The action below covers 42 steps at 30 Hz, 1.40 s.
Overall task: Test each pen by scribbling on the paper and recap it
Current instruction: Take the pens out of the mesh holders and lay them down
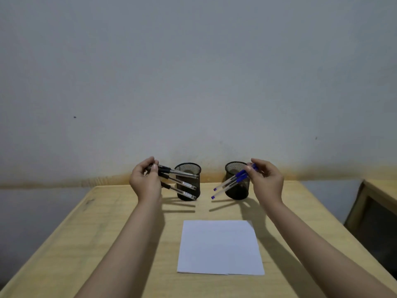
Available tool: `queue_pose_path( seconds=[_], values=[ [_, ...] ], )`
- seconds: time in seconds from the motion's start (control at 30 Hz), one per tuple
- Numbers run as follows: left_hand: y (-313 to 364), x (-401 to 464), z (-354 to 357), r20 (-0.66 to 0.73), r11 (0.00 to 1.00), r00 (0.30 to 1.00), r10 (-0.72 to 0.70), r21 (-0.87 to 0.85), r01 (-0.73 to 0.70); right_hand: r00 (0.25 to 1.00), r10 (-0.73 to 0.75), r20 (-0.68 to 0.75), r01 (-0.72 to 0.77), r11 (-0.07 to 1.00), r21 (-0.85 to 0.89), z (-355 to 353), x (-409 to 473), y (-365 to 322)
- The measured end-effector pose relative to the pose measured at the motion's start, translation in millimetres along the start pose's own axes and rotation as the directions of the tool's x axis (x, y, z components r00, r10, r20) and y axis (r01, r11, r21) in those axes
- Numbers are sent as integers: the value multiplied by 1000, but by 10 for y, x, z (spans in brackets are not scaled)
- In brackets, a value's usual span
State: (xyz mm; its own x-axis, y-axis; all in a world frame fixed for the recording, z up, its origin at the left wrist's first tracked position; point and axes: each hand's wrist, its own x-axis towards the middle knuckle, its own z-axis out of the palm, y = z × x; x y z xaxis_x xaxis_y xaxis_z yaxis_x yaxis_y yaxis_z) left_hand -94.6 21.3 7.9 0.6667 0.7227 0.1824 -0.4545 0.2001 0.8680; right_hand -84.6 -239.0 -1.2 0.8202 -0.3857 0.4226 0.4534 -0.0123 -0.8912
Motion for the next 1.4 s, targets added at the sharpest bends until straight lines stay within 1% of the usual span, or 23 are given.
queue_pose_path(
  seconds=[0.13,0.23,0.3,0.37,0.4,0.5,0.57,0.63,0.73,0.8,0.93,0.97,1.03,1.13,1.2,1.3,1.4],
  values=[
    [-305,-121,-191,-83,993,990,-114,25,116,969,230,-92,-230,973,10,-146,-65,334],
    [-530,-146,-311,-92,972,981,-168,151,181,934,342,-106,-341,940,26,-217,-121,464],
    [-607,-180,-366,-60,958,985,-160,232,169,926,364,-104,-367,930,-13,-252,-133,527],
    [-654,-213,-424,33,943,994,-107,320,91,925,364,-109,-375,922,-98,-296,-121,619],
    [-670,-223,-453,93,919,993,-79,392,37,925,365,-108,-377,915,-145,-310,-119,653],
    [-737,-200,-532,255,803,967,-14,579,-141,934,348,-83,-357,895,-266,-345,-115,755],
    [-779,-154,-550,366,688,930,17,671,-277,956,291,-32,-281,880,-382,-365,-136,777],
    [-815,-130,-558,452,598,892,19,710,-372,971,239,27,-196,851,-487,-383,-153,799],
    [-830,-147,-559,503,528,864,31,725,-442,972,210,101,-111,798,-593,-400,-173,829],
    [-846,-164,-554,530,490,848,11,737,-466,967,212,139,-77,767,-637,-393,-181,845],
    [-865,-171,-552,542,403,840,-21,774,-489,963,207,172,-36,734,-678,-368,-202,837],
    [-862,-166,-556,532,403,846,-33,782,-475,963,210,171,-40,735,-677,-368,-201,833],
    [-835,-175,-554,516,435,854,-71,786,-439,960,217,177,-43,737,-674,-377,-193,820],
    [-734,-220,-559,460,573,878,-133,758,-311,964,201,173,-36,746,-665,-384,-200,780],
    [-651,-243,-607,431,635,891,-146,731,-250,970,166,180,-14,773,-634,-366,-229,735],
    [-547,-310,-753,436,660,889,-139,710,-245,966,91,243,62,828,-557,-251,-309,613],
    [-460,-387,-953,482,636,866,-129,711,-301,931,-1,365,198,841,-503,-20,-425,465]
  ],
)
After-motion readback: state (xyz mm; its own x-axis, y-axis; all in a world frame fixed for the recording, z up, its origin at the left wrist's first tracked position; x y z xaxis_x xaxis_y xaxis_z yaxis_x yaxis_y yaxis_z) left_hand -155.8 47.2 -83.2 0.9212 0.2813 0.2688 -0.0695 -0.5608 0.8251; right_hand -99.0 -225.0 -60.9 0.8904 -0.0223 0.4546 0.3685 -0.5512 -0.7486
